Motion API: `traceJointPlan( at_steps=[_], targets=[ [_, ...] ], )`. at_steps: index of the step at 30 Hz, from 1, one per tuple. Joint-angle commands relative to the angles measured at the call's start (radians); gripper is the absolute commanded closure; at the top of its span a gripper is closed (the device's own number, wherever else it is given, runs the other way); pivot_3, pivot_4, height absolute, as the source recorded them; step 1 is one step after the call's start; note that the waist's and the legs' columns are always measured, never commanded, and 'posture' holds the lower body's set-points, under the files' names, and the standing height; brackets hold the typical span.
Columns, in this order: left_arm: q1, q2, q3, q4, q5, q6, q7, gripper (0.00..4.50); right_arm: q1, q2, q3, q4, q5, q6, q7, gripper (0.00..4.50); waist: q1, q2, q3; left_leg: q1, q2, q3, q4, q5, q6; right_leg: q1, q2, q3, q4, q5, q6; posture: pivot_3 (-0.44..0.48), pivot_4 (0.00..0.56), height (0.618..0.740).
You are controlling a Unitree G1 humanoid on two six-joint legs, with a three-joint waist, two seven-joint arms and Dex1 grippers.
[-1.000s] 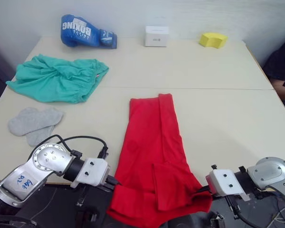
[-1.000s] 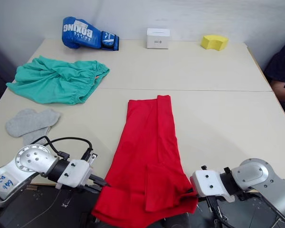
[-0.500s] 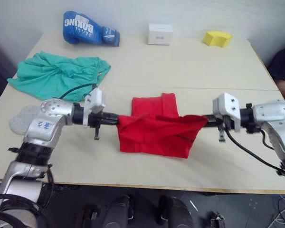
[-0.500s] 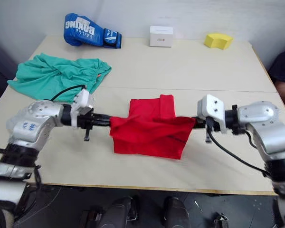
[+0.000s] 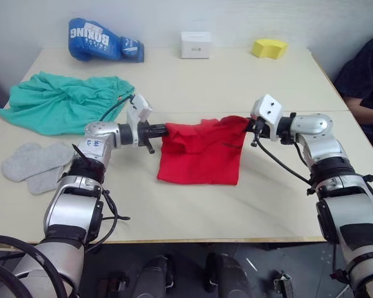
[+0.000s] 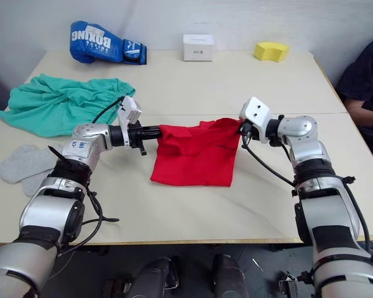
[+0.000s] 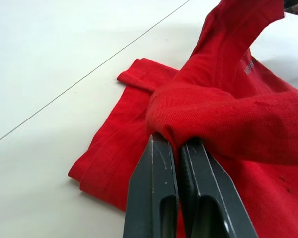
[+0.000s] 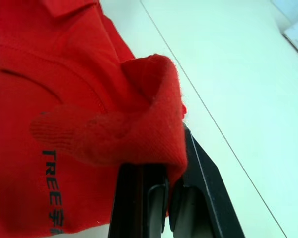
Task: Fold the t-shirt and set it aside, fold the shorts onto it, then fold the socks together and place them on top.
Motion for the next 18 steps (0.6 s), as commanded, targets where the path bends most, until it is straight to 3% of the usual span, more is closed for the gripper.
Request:
traceJointPlan(
  at_steps=[1,6,13,18],
  targets=[
    [-0.013,0.003,0.052,0.009,0.001,-0.008,0.020,4.50,-0.032,0.028,-0.018,0.049,-0.019,-0.059,-0.009,4.48,-0.001,0.000,0.000,0.001,0.000,0.000,0.000,0.000,0.000,0.000,0.000,0.000,0.001,0.000,0.000,0.000,0.150,0.740],
    [0.022,0.009,0.074,-0.015,0.005,0.009,0.029,4.50,-0.049,0.069,-0.021,0.102,-0.047,-0.084,-0.026,4.48,-0.001,0.000,0.000,0.001,0.000,0.000,0.000,0.000,0.000,0.000,0.000,0.001,0.001,0.000,0.000,0.000,0.150,0.740],
    [0.127,0.039,0.128,-0.178,-0.036,0.117,0.012,4.50,-0.079,0.102,-0.022,0.154,-0.087,-0.101,-0.107,4.48,-0.004,0.000,0.000,0.001,0.000,0.000,0.000,0.000,-0.001,0.000,0.000,0.003,0.002,0.000,-0.001,0.000,0.150,0.740],
    [0.155,0.036,0.132,-0.192,0.010,0.081,0.113,4.50,-0.095,0.137,-0.024,0.206,-0.116,-0.061,-0.194,4.48,-0.004,0.000,0.000,0.001,0.000,-0.001,0.000,0.000,-0.001,0.000,0.000,0.004,0.002,0.000,-0.001,0.000,0.150,0.740]
  ],
)
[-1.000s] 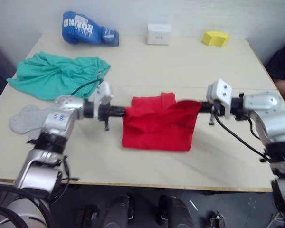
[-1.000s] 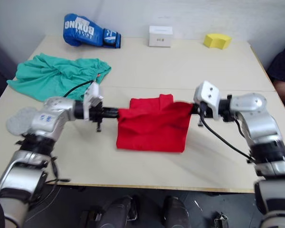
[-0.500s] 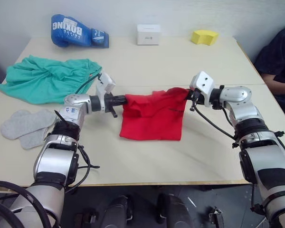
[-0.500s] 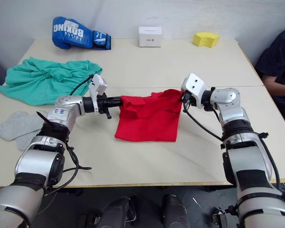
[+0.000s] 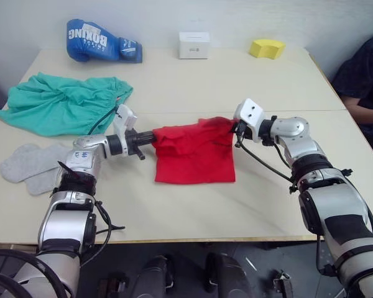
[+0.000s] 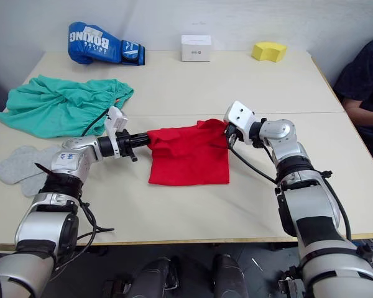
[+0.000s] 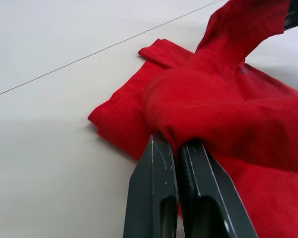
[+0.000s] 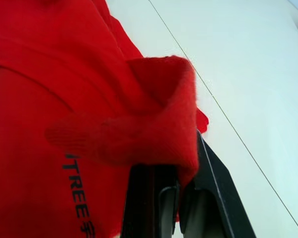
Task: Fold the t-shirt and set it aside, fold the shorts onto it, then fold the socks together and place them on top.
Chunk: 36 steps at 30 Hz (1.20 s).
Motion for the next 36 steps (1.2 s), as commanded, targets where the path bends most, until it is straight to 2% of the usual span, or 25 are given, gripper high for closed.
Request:
traceJointPlan(
  at_steps=[1,5,8,9,10,16,21,22,24,26,31,36],
  targets=[
    [-0.010,-0.005,0.016,-0.008,0.025,-0.050,0.063,4.50,-0.035,0.017,-0.026,0.029,-0.009,0.028,-0.066,4.48,0.000,0.000,0.000,0.000,0.000,0.000,0.000,0.000,0.000,0.000,0.000,0.000,0.000,0.000,0.000,0.000,0.150,0.740],
    [-0.043,-0.030,0.013,0.054,0.038,-0.078,0.096,4.50,-0.032,0.034,-0.035,0.044,-0.008,0.042,-0.065,4.48,0.006,0.000,0.000,0.000,0.000,0.000,0.000,0.000,0.000,0.000,0.000,0.000,0.000,0.000,0.000,0.000,0.150,0.740],
    [-0.084,-0.044,0.031,0.122,0.046,-0.080,0.169,4.50,-0.033,0.051,-0.066,0.051,0.013,0.077,-0.084,4.48,0.005,0.000,0.000,0.000,0.000,0.000,0.000,0.000,0.000,0.000,0.000,0.000,0.000,0.000,0.000,0.000,0.150,0.740],
    [-0.095,-0.045,0.035,0.142,0.052,-0.080,0.199,3.99,-0.035,0.056,-0.079,0.053,0.020,0.092,-0.093,4.06,0.005,0.000,0.000,0.000,0.000,0.000,0.000,0.000,0.000,0.000,0.000,0.000,0.000,0.000,0.000,0.000,0.150,0.740],
    [-0.102,-0.046,0.035,0.154,0.058,-0.083,0.213,3.81,-0.036,0.060,-0.090,0.053,0.023,0.096,-0.106,3.86,0.005,0.000,0.000,0.000,0.000,0.000,0.000,0.000,0.000,0.000,0.000,0.000,0.000,0.000,0.000,0.000,0.150,0.740],
    [-0.141,-0.057,0.101,0.199,0.024,-0.112,0.298,1.85,-0.068,0.083,-0.227,0.053,0.119,0.190,-0.214,1.77,-0.003,0.000,0.000,0.000,0.000,0.000,-0.001,0.000,0.000,0.000,0.000,-0.001,0.000,0.000,0.000,0.000,0.150,0.740],
    [-0.175,-0.073,0.159,0.227,-0.022,0.030,0.338,0.21,-0.081,0.073,-0.346,0.066,0.208,0.369,-0.300,0.01,-0.003,0.000,0.000,0.000,0.000,-0.001,-0.001,0.000,-0.001,0.000,0.000,-0.001,0.000,0.000,0.000,0.000,0.150,0.740],
    [-0.187,-0.080,0.196,0.236,-0.056,0.083,0.363,0.05,-0.076,0.067,-0.349,0.063,0.203,0.373,-0.320,0.00,-0.002,0.000,0.000,0.000,0.000,-0.001,-0.001,0.000,-0.001,0.000,0.000,0.000,0.000,0.000,0.000,0.000,0.150,0.740],
    [-0.204,-0.081,0.259,0.258,-0.098,0.153,0.444,0.05,-0.062,0.056,-0.341,0.047,0.189,0.366,-0.322,0.00,-0.002,0.000,0.000,0.000,0.000,-0.001,-0.001,0.000,0.000,0.000,0.000,0.000,0.000,0.000,0.000,0.000,0.150,0.740],
    [-0.200,-0.069,0.257,0.257,-0.088,0.210,0.465,0.05,-0.046,0.046,-0.334,0.022,0.185,0.348,-0.297,0.00,-0.003,0.000,0.000,0.000,0.000,-0.001,-0.001,0.000,0.000,0.000,-0.001,0.000,0.000,0.000,0.000,0.000,0.150,0.740],
    [-0.138,-0.036,0.185,0.183,-0.051,0.336,0.399,0.05,0.012,0.016,-0.325,-0.069,0.196,0.304,-0.213,0.00,-0.008,0.000,0.000,0.000,0.000,0.000,-0.002,0.000,-0.001,0.000,0.000,-0.001,0.000,0.000,0.000,0.000,0.150,0.740],
    [-0.014,0.021,0.121,-0.041,-0.063,0.402,0.256,0.05,0.178,-0.004,-0.279,-0.347,0.220,0.269,-0.048,0.00,-0.016,0.000,0.000,0.001,0.000,0.001,-0.002,0.000,-0.002,0.000,0.000,0.000,0.001,0.000,0.000,0.000,0.150,0.740]
  ],
)
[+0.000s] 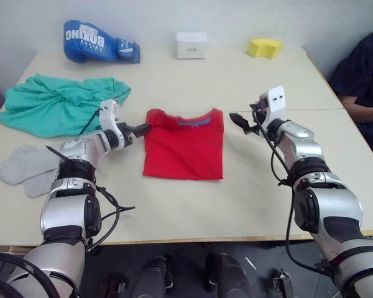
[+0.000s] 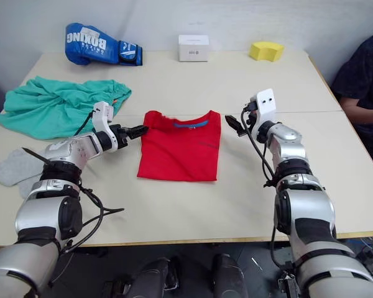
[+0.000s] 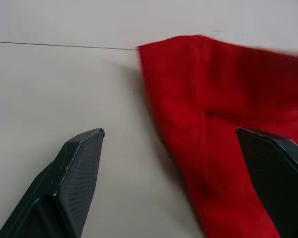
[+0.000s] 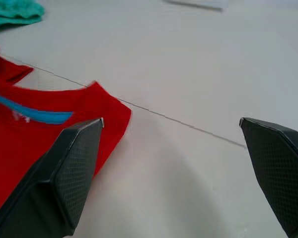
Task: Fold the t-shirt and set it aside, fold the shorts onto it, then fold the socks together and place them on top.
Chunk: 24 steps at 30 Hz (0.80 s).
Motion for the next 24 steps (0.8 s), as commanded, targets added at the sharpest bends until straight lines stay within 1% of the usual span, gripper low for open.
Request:
traceJointPlan(
  at_steps=[1,3,4,6,7,9,11,13,17,20,22,23,24],
  targets=[
    [0.089,0.034,-0.039,-0.170,-0.014,-0.003,-0.118,0.05,0.103,-0.005,0.023,-0.245,0.056,-0.012,0.113,0.00,-0.002,0.000,0.000,0.000,0.000,0.000,0.000,0.000,0.000,0.000,0.000,0.000,0.000,0.000,0.000,0.000,0.150,0.740],
    [0.147,0.062,-0.070,-0.272,-0.002,-0.079,-0.189,0.05,0.179,-0.001,0.039,-0.382,0.083,-0.002,0.156,0.00,-0.003,0.000,0.000,0.001,0.001,0.000,-0.001,-0.001,-0.001,0.000,0.000,0.002,0.000,0.000,-0.001,0.000,0.150,0.740],
    [0.195,0.088,-0.091,-0.329,0.028,-0.222,-0.245,0.05,0.239,-0.008,0.072,-0.481,0.096,-0.002,0.212,0.00,-0.002,0.000,0.000,0.000,0.001,0.000,0.000,-0.001,-0.001,0.000,0.000,0.004,0.000,0.000,-0.001,0.000,0.150,0.740],
    [0.291,0.136,-0.117,-0.443,0.048,-0.449,-0.370,0.05,0.347,-0.035,0.151,-0.643,0.079,-0.026,0.296,0.00,-0.002,0.000,0.000,0.000,0.001,0.001,-0.001,-0.001,-0.003,-0.002,0.000,0.006,0.000,-0.001,-0.001,0.000,0.150,0.740],
    [0.323,0.151,-0.123,-0.475,0.051,-0.529,-0.411,0.05,0.383,-0.046,0.178,-0.695,0.069,-0.035,0.320,0.00,-0.001,0.000,0.000,0.000,0.002,0.001,0.000,-0.003,-0.006,-0.002,0.000,0.006,0.000,-0.001,-0.002,0.000,0.150,0.740],
    [0.396,0.184,-0.144,-0.517,0.054,-0.650,-0.498,0.05,0.441,-0.048,0.218,-0.770,0.058,-0.028,0.321,0.00,0.002,0.000,0.000,0.000,0.002,0.001,-0.001,-0.005,-0.009,-0.002,-0.001,0.007,0.000,-0.001,-0.002,0.000,0.150,0.740],
    [0.443,0.205,-0.168,-0.530,0.071,-0.730,-0.541,0.05,0.477,-0.043,0.241,-0.817,0.057,-0.013,0.310,0.00,0.005,0.001,0.000,0.001,0.002,0.001,-0.001,-0.006,-0.010,-0.002,-0.003,0.008,-0.002,-0.001,-0.003,0.000,0.150,0.740],
    [0.471,0.207,-0.201,-0.524,0.125,-0.801,-0.523,0.05,0.514,-0.031,0.279,-0.838,0.015,-0.054,0.280,0.00,0.012,0.001,0.000,0.001,0.002,0.001,0.000,-0.007,-0.010,-0.002,-0.006,0.008,-0.003,0.000,-0.003,0.000,0.150,0.740],
    [0.464,0.165,-0.242,-0.462,0.238,-0.908,-0.400,0.05,0.534,-0.024,0.338,-0.793,-0.097,-0.189,0.203,0.00,0.031,0.000,0.000,0.000,0.002,0.000,0.000,-0.007,-0.010,-0.004,-0.008,0.007,-0.002,0.000,-0.004,0.000,0.150,0.740],
    [0.440,0.130,-0.269,-0.406,0.301,-0.962,-0.323,0.00,0.528,-0.036,0.380,-0.718,-0.188,-0.326,0.144,0.60,0.038,0.000,0.000,0.000,0.001,0.001,0.000,-0.007,-0.009,-0.004,-0.010,0.007,-0.002,0.000,-0.004,0.000,0.150,0.740],
    [0.427,0.114,-0.285,-0.379,0.327,-0.989,-0.293,0.00,0.517,-0.042,0.387,-0.666,-0.246,-0.400,0.076,1.22,0.038,0.000,-0.001,0.000,0.000,0.001,0.000,-0.007,-0.009,-0.004,-0.010,0.007,-0.002,0.000,-0.004,0.000,0.150,0.740],
    [0.421,0.108,-0.291,-0.369,0.339,-1.000,-0.276,0.00,0.509,-0.044,0.386,-0.641,-0.270,-0.428,0.042,1.60,0.039,0.000,-0.001,0.001,0.000,0.001,0.000,-0.007,-0.008,-0.003,-0.010,0.006,-0.002,0.000,-0.004,0.000,0.150,0.740],
    [0.415,0.101,-0.292,-0.359,0.349,-1.008,-0.257,0.18,0.503,-0.046,0.385,-0.620,-0.287,-0.450,0.013,1.92,0.040,0.000,-0.001,0.001,0.000,0.001,0.001,-0.006,-0.008,-0.003,-0.010,0.005,-0.001,0.000,-0.004,0.000,0.150,0.740]
  ],
)
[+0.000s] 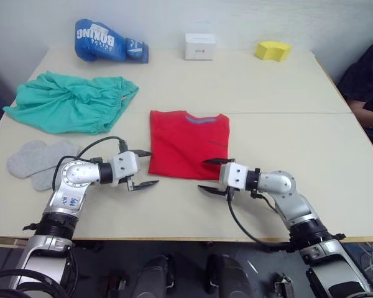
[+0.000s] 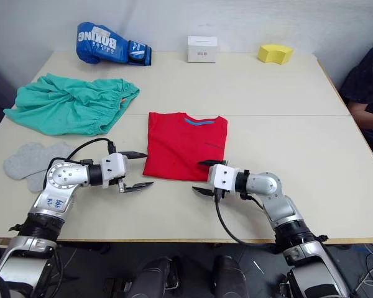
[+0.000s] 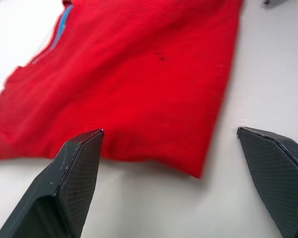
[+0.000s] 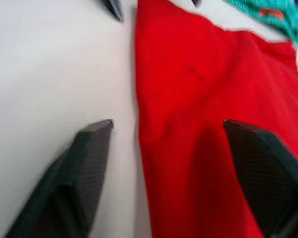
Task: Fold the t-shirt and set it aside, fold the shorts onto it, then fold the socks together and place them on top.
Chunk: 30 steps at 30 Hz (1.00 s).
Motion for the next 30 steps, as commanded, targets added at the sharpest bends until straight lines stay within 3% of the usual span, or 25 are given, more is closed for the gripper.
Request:
traceJointPlan(
  at_steps=[1,7,14,21,25,30],
  targets=[
    [-0.013,-0.016,-0.022,0.042,0.055,-0.035,0.068,0.38,-0.024,-0.021,-0.009,0.072,-0.086,-0.098,-0.116,2.25,0.002,0.000,0.000,0.000,0.000,0.000,0.000,0.000,0.000,0.000,0.000,0.000,0.000,0.000,0.000,0.000,0.150,0.740],
    [-0.018,0.039,-0.106,0.089,0.130,-0.135,0.020,2.10,-0.032,-0.044,0.017,0.129,-0.125,-0.183,-0.155,4.38,0.005,0.000,0.000,0.001,0.000,0.000,0.001,0.001,0.001,0.001,0.000,-0.001,0.001,0.000,0.000,0.000,0.150,0.740],
    [0.070,0.092,-0.111,-0.036,0.070,-0.088,-0.041,4.35,-0.034,-0.056,0.037,0.143,-0.103,-0.261,-0.135,4.50,-0.012,0.001,-0.002,0.002,0.001,-0.001,0.000,0.001,0.002,0.002,0.000,-0.002,0.001,0.000,-0.001,0.000,0.150,0.740],
    [0.275,0.162,-0.044,-0.340,-0.031,-0.027,-0.041,4.43,0.051,-0.119,0.041,0.046,-0.010,-0.350,-0.066,4.50,-0.017,0.001,-0.002,0.001,0.002,-0.001,-0.003,0.003,0.006,0.002,0.000,-0.003,0.002,-0.002,-0.002,0.000,0.150,0.740],
    [0.447,0.196,0.023,-0.515,-0.101,0.051,-0.011,4.43,0.158,-0.182,0.042,-0.094,0.053,-0.315,-0.020,4.50,-0.013,0.001,-0.002,0.001,0.002,-0.002,-0.003,0.001,0.006,0.003,-0.001,-0.003,-0.001,-0.002,-0.002,0.000,0.150,0.740],
    [0.666,0.231,0.092,-0.618,-0.136,0.066,-0.006,4.43,0.319,-0.223,0.038,-0.298,0.098,-0.230,-0.014,4.50,-0.011,0.001,-0.002,0.002,0.002,-0.004,-0.003,-0.003,0.005,0.003,-0.002,-0.003,-0.003,-0.003,-0.003,0.000,0.150,0.740]
  ],
)
